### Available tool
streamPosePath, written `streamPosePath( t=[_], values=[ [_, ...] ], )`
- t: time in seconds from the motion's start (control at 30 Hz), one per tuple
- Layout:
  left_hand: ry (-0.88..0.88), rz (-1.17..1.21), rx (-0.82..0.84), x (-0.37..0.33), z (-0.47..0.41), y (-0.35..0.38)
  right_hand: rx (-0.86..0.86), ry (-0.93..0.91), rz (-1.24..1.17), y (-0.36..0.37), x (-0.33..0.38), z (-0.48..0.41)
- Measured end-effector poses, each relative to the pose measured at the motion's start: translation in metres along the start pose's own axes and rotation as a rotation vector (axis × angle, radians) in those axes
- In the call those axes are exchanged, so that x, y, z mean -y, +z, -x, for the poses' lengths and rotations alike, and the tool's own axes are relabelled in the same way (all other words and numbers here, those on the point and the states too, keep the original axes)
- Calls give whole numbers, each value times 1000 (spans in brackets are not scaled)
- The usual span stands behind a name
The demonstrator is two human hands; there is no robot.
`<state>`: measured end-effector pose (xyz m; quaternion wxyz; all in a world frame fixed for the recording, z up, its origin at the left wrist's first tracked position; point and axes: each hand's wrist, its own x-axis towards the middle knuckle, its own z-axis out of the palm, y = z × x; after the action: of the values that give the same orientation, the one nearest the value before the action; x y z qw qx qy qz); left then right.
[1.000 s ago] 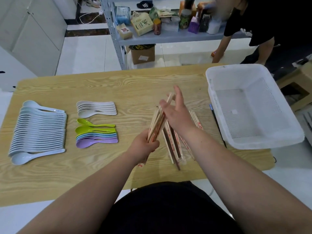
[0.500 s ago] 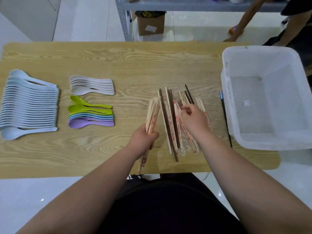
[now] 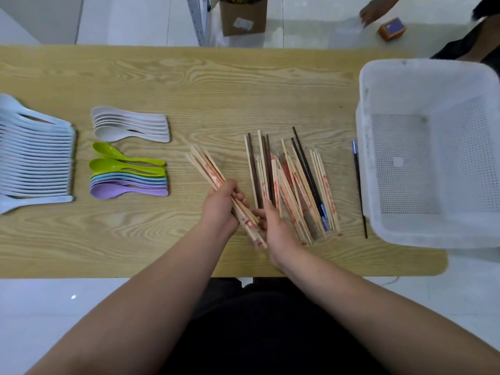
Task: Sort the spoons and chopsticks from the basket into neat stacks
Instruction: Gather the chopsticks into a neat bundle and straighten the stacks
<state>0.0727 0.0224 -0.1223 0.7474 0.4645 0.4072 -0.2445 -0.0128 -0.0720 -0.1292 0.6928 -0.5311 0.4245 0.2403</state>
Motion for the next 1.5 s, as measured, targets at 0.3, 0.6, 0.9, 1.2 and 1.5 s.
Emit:
streamPosePath(
  t=[0.3, 0.6, 0.9, 1.2, 1.5],
  values=[
    [68, -102, 70, 9, 5, 21, -87, -114, 123, -5, 17, -7],
    [140, -568, 88, 20, -13, -24, -363, -495, 1175, -58, 36, -34],
    [127, -542, 140, 18, -13, -37, -326, -450, 986, -61, 44, -29],
    [129, -531, 192, 16, -11, -49, -368, -304, 1001, -47, 48, -37],
    [61, -451, 250, 2, -4, -46, -305, -317, 703, -33, 58, -4]
  ],
)
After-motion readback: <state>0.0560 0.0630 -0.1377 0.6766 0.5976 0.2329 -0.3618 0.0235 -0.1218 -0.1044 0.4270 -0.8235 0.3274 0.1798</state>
